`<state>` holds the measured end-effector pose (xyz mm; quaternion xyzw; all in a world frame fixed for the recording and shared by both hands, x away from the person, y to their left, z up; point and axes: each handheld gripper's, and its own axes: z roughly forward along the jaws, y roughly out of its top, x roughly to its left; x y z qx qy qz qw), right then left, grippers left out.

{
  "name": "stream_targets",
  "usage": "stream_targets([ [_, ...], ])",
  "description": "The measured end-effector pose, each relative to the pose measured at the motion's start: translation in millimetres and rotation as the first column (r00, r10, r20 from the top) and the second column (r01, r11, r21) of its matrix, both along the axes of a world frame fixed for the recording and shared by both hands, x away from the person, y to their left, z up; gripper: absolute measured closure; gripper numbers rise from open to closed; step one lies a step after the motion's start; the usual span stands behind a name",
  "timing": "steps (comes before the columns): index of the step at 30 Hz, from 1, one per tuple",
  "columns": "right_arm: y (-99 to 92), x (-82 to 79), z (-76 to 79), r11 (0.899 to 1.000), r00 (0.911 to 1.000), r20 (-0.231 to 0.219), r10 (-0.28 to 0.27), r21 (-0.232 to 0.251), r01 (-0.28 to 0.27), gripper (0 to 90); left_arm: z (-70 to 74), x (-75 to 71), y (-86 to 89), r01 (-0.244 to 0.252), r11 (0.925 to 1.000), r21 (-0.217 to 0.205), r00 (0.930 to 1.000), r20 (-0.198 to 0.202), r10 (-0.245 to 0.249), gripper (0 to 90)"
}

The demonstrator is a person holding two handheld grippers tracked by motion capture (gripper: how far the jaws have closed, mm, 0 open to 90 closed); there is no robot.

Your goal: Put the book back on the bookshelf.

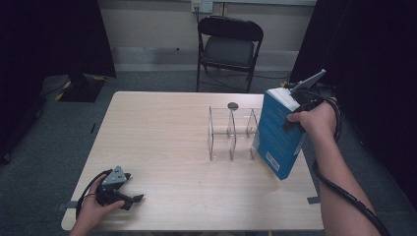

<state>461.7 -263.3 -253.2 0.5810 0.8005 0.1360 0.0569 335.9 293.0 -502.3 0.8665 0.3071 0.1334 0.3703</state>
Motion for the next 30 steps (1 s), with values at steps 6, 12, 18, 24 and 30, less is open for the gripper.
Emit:
stream_targets([
  [6, -2.3, 2.2, 1.3, 1.0, 0.9998, 0.01, -0.018, -0.002, 0.018, 61.7, 0.5, 0.0, 0.0, 0.0, 1.0, 0.005, 1.0, -0.006, 0.0, 4.0],
  [12, -2.9, 4.4, -0.6, 1.0, 0.9995, 0.017, -0.028, -0.004, 0.028, 61.7, 0.4, -0.1, -1.0, -0.003, 1.0, 0.006, 0.9999, -0.015, 0.003, 2.9],
  [18, -0.2, 9.7, -2.2, 1.0, 0.9996, -0.004, -0.027, 0.002, 0.027, 61.8, -0.4, 0.1, -1.3, -0.003, 1.0, 0.001, 1.0, -0.006, 0.003, 2.6],
  [24, 1.7, 15.4, 0.1, 1.0, 0.9998, 0.003, -0.022, -0.008, 0.022, 61.8, -0.5, -0.2, -1.5, -0.007, 1.0, -0.002, 0.9999, -0.011, 0.006, 2.5],
  [30, 4.4, 21.8, 1.7, 1.0, 0.9994, 0.016, -0.03, -0.003, 0.03, 61.7, -0.5, 0.1, -1.6, -0.002, 1.0, -0.001, 1.0, -0.009, 0.002, 2.4],
])
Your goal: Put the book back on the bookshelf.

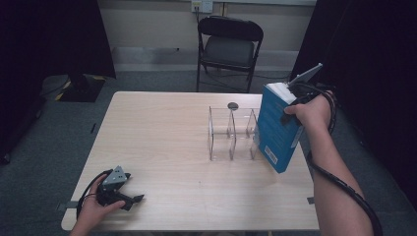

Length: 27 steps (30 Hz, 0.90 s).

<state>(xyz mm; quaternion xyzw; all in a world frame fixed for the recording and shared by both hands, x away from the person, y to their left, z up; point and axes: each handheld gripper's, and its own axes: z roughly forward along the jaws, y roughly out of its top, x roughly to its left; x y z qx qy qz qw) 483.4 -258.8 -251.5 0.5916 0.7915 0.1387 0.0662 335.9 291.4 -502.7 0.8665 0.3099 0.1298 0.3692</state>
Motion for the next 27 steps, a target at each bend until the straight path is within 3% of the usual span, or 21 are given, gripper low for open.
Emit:
stream_targets([
  [16, 2.7, 14.8, -5.7, 1.0, 0.9998, 0.018, -0.005, 0.005, 0.005, 61.7, 1.0, -0.1, 0.2, 0.0, 0.9999, 0.013, 1.0, -0.008, 0.0, 2.2],
  [23, 2.8, 19.9, -6.3, 0.999, 0.9992, 0.034, -0.021, 0.031, 0.02, 61.7, 1.0, -0.2, 0.1, -0.001, 0.9999, 0.012, 1.0, -0.008, 0.001, 2.1],
  [27, 6.5, 24.3, -8.6, 1.0, 0.9988, 0.043, -0.022, 0.016, 0.021, 61.7, 1.0, -0.2, 0.0, -0.002, 0.9999, 0.014, 1.0, -0.007, 0.002, 2.0],
])
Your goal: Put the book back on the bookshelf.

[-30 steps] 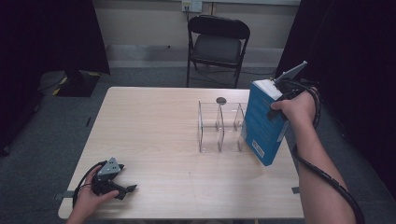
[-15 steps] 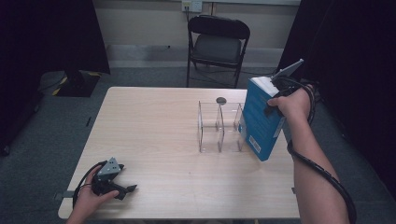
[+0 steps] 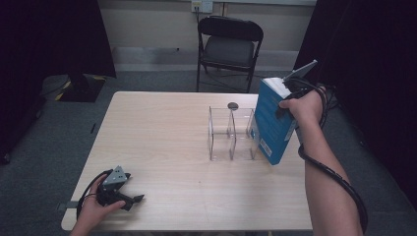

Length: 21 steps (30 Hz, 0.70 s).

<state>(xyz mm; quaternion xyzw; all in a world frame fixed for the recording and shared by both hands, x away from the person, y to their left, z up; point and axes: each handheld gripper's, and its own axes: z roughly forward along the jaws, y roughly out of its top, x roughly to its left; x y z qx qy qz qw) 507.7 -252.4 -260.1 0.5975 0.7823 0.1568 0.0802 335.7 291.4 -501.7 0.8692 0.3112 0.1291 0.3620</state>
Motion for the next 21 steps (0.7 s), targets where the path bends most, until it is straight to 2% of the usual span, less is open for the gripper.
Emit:
stream_targets([
  [7, -0.2, -2.1, -17.6, 1.0, 0.9998, 0.014, -0.015, 0.019, 0.015, 61.5, 0.0, 0.1, 0.1, 0.001, 1.0, -0.001, 1.0, -0.001, -0.001, 1.9],
  [11, -1.8, -8.4, -20.1, 1.0, 0.9994, 0.033, -0.007, 0.018, 0.006, 61.3, 0.0, 0.0, -0.1, -0.002, 1.0, 0.0, 1.0, 0.0, 0.002, 1.9],
  [15, -2.5, -17.1, -25.8, 1.0, 1.0, 0.002, 0.007, -0.001, -0.007, 61.0, -0.3, 0.3, -0.4, -0.002, 1.0, -0.002, 1.0, -0.001, 0.002, 1.5],
  [21, -8.2, -27.0, -30.8, 1.0, 0.9994, 0.033, 0.009, 0.011, -0.009, 60.5, -0.5, 0.4, -0.9, -0.008, 1.0, -0.004, 1.0, -0.004, 0.008, 0.7],
])
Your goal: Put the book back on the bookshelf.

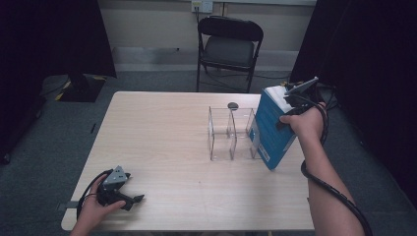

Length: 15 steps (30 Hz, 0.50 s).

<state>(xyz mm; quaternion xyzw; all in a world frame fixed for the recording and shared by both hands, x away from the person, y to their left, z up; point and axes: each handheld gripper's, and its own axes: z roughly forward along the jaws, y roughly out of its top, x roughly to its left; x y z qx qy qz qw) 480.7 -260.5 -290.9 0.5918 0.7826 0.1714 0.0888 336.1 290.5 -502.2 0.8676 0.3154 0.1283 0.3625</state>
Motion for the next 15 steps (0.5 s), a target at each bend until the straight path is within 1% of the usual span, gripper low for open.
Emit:
stream_targets([
  [3, 1.9, -0.1, 0.1, 1.0, 0.9999, -0.007, 0.008, -0.001, -0.008, 59.9, 0.1, 0.2, -0.1, -0.002, 1.0, 0.003, 1.0, -0.001, 0.002, 0.4],
  [5, 2.7, 0.8, -0.1, 1.0, 0.9998, -0.014, 0.016, -0.011, -0.016, 59.7, -0.1, -0.1, -0.4, -0.006, 1.0, -0.001, 1.0, -0.005, 0.006, 0.2],
  [9, 2.3, 1.7, -0.5, 1.0, 0.9997, -0.019, 0.013, -0.01, -0.013, 59.0, -0.1, -0.1, -0.4, -0.006, 1.0, -0.001, 1.0, -0.005, 0.006, 0.2],
  [10, 2.0, 1.8, -0.7, 1.0, 0.9995, -0.024, 0.021, -0.008, -0.021, 58.0, -0.1, -0.2, -0.4, -0.006, 1.0, -0.001, 1.0, -0.005, 0.006, 0.2],
  [12, 1.7, 1.6, -1.4, 1.0, 0.9994, -0.032, 0.016, -0.003, -0.016, 56.5, -0.1, -0.1, -0.4, -0.006, 1.0, -0.001, 1.0, -0.005, 0.006, 0.2],
  [13, 1.5, 1.7, -2.4, 1.0, 0.9989, -0.044, 0.015, -0.006, -0.015, 55.0, -0.1, -0.1, -0.4, -0.006, 1.0, -0.001, 1.0, -0.005, 0.006, 0.2],
  [15, 0.7, 1.6, -5.2, 1.0, 0.9987, -0.052, 0.0, 0.006, 0.0, 53.9, -0.1, -0.1, -0.4, -0.006, 1.0, 0.0, 1.0, -0.005, 0.006, 0.2],
])
